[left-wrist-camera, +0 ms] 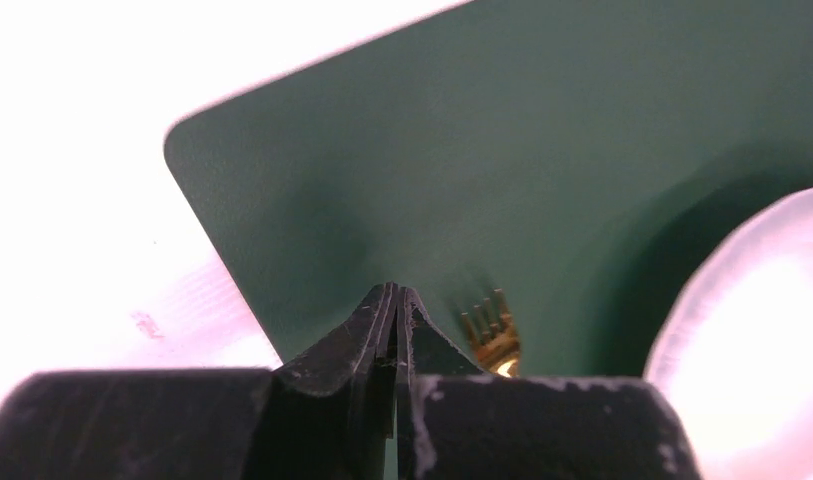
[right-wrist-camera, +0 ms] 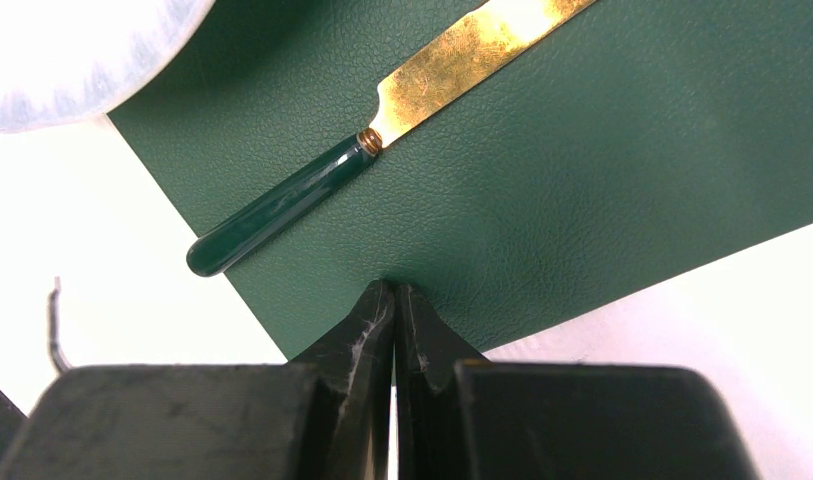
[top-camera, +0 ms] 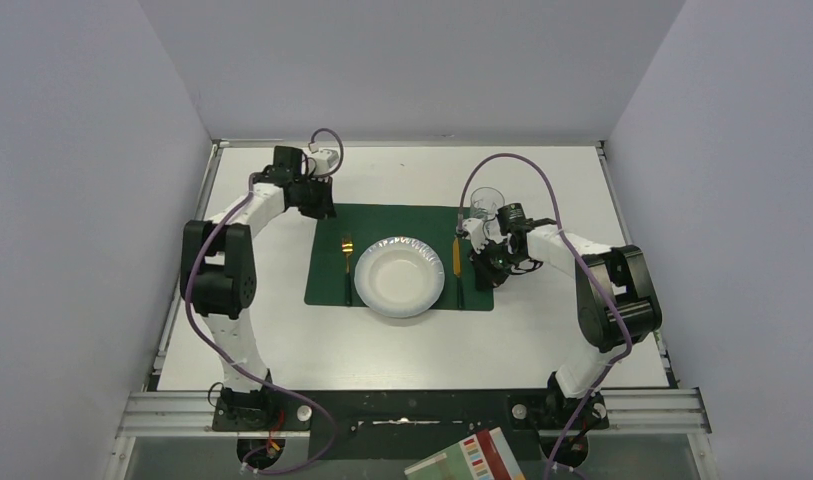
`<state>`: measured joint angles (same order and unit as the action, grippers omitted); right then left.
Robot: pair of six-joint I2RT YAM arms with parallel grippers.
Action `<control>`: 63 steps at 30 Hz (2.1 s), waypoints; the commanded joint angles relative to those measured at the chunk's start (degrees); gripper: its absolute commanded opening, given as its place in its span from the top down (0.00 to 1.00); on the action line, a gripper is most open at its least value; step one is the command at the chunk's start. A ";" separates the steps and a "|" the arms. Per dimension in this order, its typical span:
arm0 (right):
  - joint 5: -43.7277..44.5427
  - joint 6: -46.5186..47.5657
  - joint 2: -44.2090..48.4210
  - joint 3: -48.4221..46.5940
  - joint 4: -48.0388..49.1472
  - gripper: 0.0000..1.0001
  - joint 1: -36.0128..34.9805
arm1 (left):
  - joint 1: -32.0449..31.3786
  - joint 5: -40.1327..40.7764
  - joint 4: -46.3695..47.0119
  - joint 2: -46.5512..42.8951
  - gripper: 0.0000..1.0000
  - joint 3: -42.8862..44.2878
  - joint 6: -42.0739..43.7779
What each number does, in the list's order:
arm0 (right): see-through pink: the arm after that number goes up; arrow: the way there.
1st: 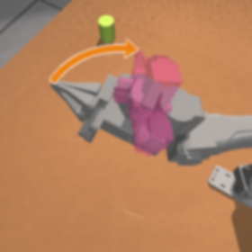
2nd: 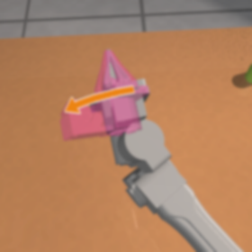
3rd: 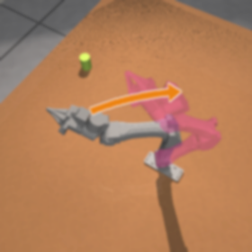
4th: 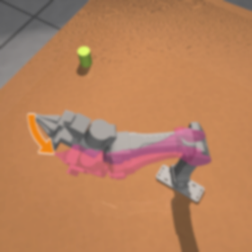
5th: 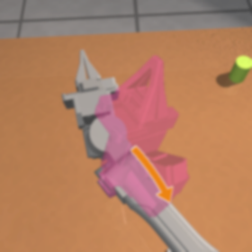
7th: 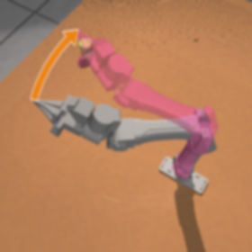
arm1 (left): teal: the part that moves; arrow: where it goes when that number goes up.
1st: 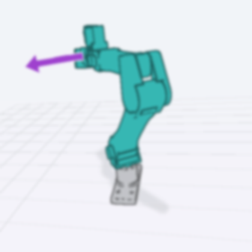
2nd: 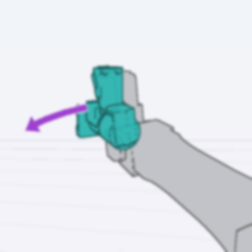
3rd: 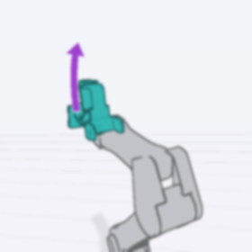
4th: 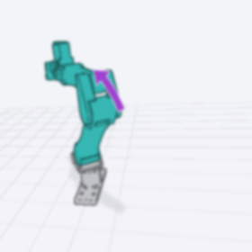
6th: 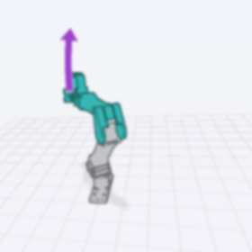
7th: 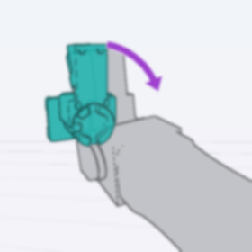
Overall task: Set the dinner table for one person
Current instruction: Adjust the napkin at the center of the board.
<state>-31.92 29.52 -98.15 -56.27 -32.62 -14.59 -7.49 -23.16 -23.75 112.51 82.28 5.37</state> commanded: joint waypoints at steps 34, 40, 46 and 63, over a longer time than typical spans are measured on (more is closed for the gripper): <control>7.04 2.10 -5.03 0.11 -1.75 1.00 1.10 | 0.37 -1.34 0.77 0.38 1.00 -18.95 0.53; 6.71 2.00 -5.75 0.11 -1.82 1.00 1.04 | 0.10 -2.37 0.14 0.15 1.00 -19.70 0.60; 6.26 1.89 -6.07 0.03 -1.53 1.00 1.04 | 0.02 -2.92 0.27 -0.01 1.00 -20.71 0.17; 5.98 2.21 -7.30 -1.01 -1.75 1.00 0.44 | -0.34 -5.24 -1.81 -2.12 1.00 -22.08 -0.43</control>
<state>-33.52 29.39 -100.82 -59.18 -35.73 -13.96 -6.20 -23.24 -10.94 108.81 63.83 6.33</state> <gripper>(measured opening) 0.022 0.007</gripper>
